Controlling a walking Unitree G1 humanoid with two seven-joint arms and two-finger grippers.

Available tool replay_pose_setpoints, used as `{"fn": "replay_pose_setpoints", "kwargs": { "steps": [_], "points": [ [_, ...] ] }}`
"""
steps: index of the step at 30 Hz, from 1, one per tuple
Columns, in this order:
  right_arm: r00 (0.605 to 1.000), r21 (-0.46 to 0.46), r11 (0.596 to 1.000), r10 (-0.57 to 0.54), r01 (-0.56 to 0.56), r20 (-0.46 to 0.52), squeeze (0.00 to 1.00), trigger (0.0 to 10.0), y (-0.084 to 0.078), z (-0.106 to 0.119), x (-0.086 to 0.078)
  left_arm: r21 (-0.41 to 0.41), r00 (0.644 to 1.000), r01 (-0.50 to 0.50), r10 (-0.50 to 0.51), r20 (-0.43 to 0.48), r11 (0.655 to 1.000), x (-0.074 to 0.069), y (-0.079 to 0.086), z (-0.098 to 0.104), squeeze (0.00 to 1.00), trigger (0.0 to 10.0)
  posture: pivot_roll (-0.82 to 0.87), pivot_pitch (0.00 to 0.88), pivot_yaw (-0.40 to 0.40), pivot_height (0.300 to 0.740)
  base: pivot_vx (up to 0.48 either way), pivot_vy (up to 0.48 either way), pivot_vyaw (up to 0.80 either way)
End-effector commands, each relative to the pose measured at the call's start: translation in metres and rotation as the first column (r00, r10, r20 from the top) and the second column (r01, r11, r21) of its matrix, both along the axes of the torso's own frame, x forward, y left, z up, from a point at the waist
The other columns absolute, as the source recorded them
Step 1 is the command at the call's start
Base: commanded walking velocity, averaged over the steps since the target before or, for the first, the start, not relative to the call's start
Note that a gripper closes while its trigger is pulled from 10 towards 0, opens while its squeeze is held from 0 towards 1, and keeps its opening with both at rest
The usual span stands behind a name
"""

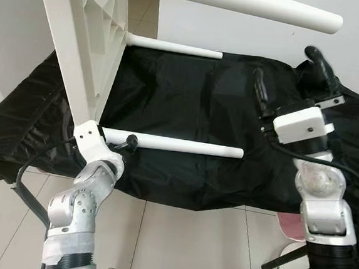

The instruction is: Building children table

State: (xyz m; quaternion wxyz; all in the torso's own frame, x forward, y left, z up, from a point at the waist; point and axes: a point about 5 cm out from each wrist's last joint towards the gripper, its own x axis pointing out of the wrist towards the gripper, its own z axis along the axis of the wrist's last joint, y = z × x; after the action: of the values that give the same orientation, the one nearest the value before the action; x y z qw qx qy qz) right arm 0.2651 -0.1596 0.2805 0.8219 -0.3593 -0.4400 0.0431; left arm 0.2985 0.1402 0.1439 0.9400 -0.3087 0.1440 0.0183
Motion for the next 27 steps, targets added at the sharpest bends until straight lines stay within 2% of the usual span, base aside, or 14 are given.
{"fn": "replay_pose_setpoints", "kwargs": {
  "steps": [1,9,10,19,24,27],
  "points": [
    [1.0,-0.008,1.0,-0.005,0.005,0.027,0.0,10.0,-0.001,0.004,-0.001,-0.022,0.999,-0.002,0.001,-0.036,1.0,0.0,-0.001,-0.004,0.0,10.0,-0.01,0.0,-0.025,0.74,0.0,0.0,0.0],
    [0.997,-0.015,0.999,0.03,-0.029,0.074,0.0,10.0,0.002,0.018,-0.007,-0.074,0.996,-0.05,0.044,-0.079,0.996,0.013,-0.006,-0.005,0.0,10.0,-0.02,0.0,-0.025,0.74,0.0,0.0,0.0],
    [0.996,-0.025,0.999,0.046,-0.044,0.08,0.0,10.0,0.005,0.021,-0.008,-0.078,0.992,-0.067,0.058,-0.116,0.995,0.017,-0.006,-0.008,0.0,10.0,-0.02,0.0,-0.023,0.74,0.0,0.0,0.0],
    [0.995,-0.037,0.998,0.054,-0.051,0.083,0.0,10.0,0.006,0.023,-0.009,-0.096,0.989,-0.09,0.078,-0.124,0.991,0.02,-0.005,-0.009,0.0,10.0,-0.03,0.0,-0.02,0.74,0.0,0.0,0.0],
    [0.99,-0.093,0.992,0.096,-0.086,0.101,0.0,10.0,0.014,0.033,-0.01,-0.162,0.987,-0.123,0.104,-0.12,0.979,0.035,-0.009,-0.003,0.0,10.0,-0.04,0.0,-0.019,0.74,0.0,0.0,0.0],
    [0.99,-0.093,0.992,0.096,-0.086,0.101,0.0,10.0,0.014,0.033,-0.01,-0.162,0.987,-0.123,0.104,-0.12,0.979,0.035,-0.009,-0.003,0.0,10.0,-0.04,0.0,-0.019,0.74,0.0,0.0,0.0]
  ]
}}
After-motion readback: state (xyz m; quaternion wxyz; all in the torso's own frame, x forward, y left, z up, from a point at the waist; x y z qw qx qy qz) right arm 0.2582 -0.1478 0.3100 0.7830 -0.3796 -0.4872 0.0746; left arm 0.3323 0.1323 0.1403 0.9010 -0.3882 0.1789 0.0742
